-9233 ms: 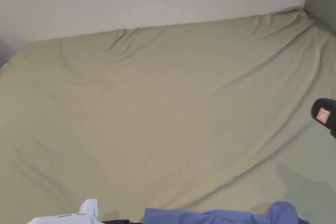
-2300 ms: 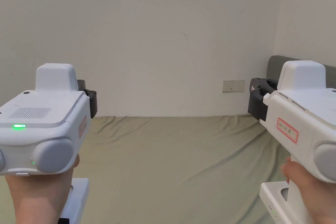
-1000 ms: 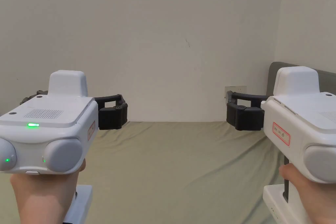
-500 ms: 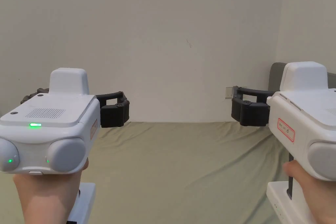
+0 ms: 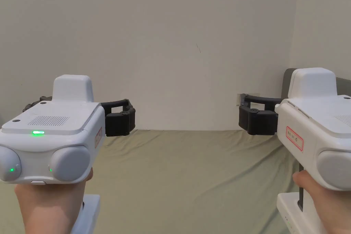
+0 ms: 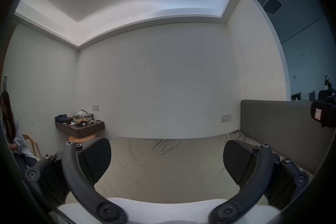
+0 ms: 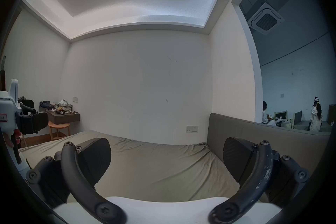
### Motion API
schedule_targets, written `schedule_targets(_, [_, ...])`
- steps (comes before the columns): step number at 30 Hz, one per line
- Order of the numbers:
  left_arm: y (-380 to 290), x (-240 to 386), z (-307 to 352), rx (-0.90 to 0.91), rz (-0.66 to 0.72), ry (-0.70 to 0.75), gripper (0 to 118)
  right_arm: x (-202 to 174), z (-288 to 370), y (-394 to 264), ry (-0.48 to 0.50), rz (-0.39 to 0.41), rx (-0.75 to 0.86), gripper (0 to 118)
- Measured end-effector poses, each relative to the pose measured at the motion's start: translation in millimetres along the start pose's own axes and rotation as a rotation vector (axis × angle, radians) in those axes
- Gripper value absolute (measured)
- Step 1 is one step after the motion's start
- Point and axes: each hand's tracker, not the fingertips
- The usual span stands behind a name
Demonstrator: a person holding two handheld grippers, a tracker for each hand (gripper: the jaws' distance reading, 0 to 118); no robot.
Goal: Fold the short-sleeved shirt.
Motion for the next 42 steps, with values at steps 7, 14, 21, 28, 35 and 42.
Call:
schedule_targets(7, [0.8,-0.5,-1.0,-0.007,-0.008,0.007,118,-0.4,0.9,1.6,-0.016,0.006,-0.001,118])
schedule_targets(14, [-0.1,0.7,-0.6,-0.010,-0.010,0.007,118,0.1,1.1,2.5,-0.014,-0.002,-0.006,118])
schedule_targets(21, [1.2,1.0,0.1,-0.009,-0.012,0.008,118,-0.2,1.6,0.9,-0.017,0.001,-0.008,118])
schedule_targets(28, [0.5,0.7,1.2,-0.012,-0.008,0.008,118,-0.6,1.8,0.2,-0.018,0.007,-0.008,118])
schedule_targets(35, [-2.1,1.4,0.5,-0.026,-0.010,0.004,118,-1.0,2.0,-1.1,-0.021,0.002,-0.023,118])
schedule_targets(42, [-2.9,3.1,-0.6,-0.026,-0.005,0.002,118,-0.3,1.7,-1.2,-0.022,0.011,-0.021,118])
